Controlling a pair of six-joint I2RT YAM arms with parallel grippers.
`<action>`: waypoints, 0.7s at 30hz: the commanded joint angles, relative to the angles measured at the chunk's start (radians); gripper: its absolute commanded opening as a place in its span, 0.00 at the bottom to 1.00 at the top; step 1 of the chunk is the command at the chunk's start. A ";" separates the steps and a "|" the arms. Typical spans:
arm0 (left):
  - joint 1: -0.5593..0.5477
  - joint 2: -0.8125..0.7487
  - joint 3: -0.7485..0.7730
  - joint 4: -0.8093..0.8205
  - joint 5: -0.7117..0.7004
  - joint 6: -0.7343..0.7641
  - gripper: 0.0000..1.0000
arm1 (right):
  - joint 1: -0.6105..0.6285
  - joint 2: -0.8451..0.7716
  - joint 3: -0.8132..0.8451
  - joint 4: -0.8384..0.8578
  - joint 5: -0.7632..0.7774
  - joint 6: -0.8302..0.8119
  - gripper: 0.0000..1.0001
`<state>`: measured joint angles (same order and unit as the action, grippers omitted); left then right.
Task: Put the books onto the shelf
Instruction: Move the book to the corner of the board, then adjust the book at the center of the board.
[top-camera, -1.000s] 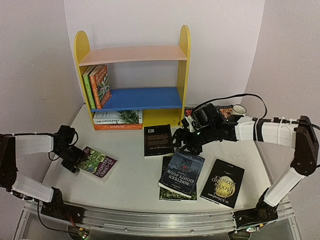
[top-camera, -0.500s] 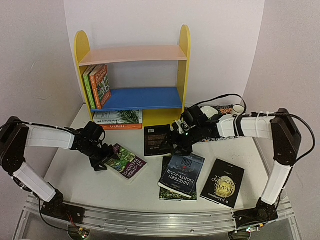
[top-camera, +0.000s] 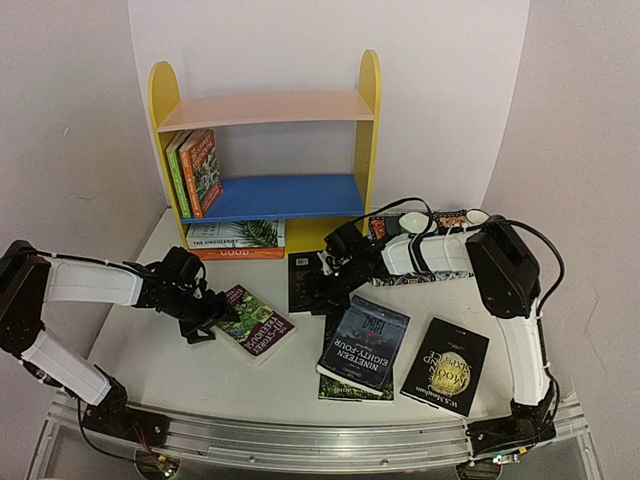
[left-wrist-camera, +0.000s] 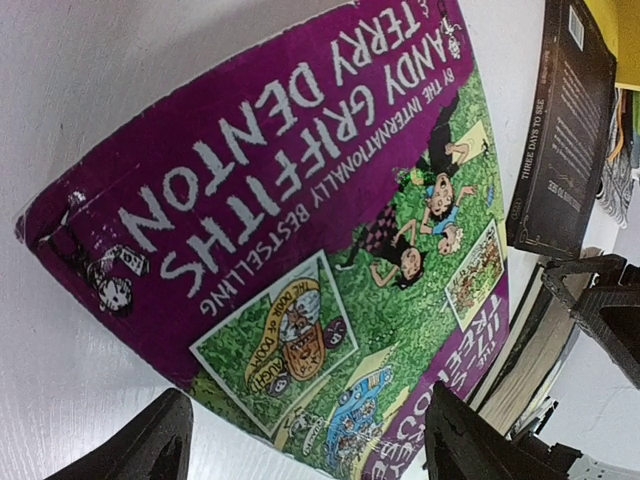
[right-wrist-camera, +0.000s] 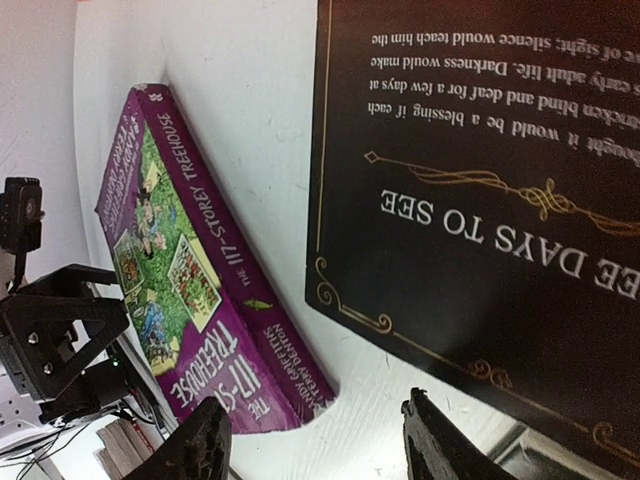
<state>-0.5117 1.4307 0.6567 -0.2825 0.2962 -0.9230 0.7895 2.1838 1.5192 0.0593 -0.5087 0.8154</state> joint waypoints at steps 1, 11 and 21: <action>0.002 0.025 0.009 0.057 0.001 0.014 0.81 | 0.023 0.071 0.090 -0.011 -0.018 0.010 0.59; 0.002 0.093 -0.001 0.146 0.033 -0.009 0.75 | 0.112 0.128 0.100 0.053 -0.065 0.085 0.48; 0.000 0.103 -0.033 0.268 0.109 0.033 0.36 | 0.154 -0.075 -0.130 0.223 -0.042 0.144 0.42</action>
<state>-0.5011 1.5520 0.6491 -0.0868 0.3428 -0.9134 0.9291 2.2410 1.4654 0.2161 -0.5602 0.9474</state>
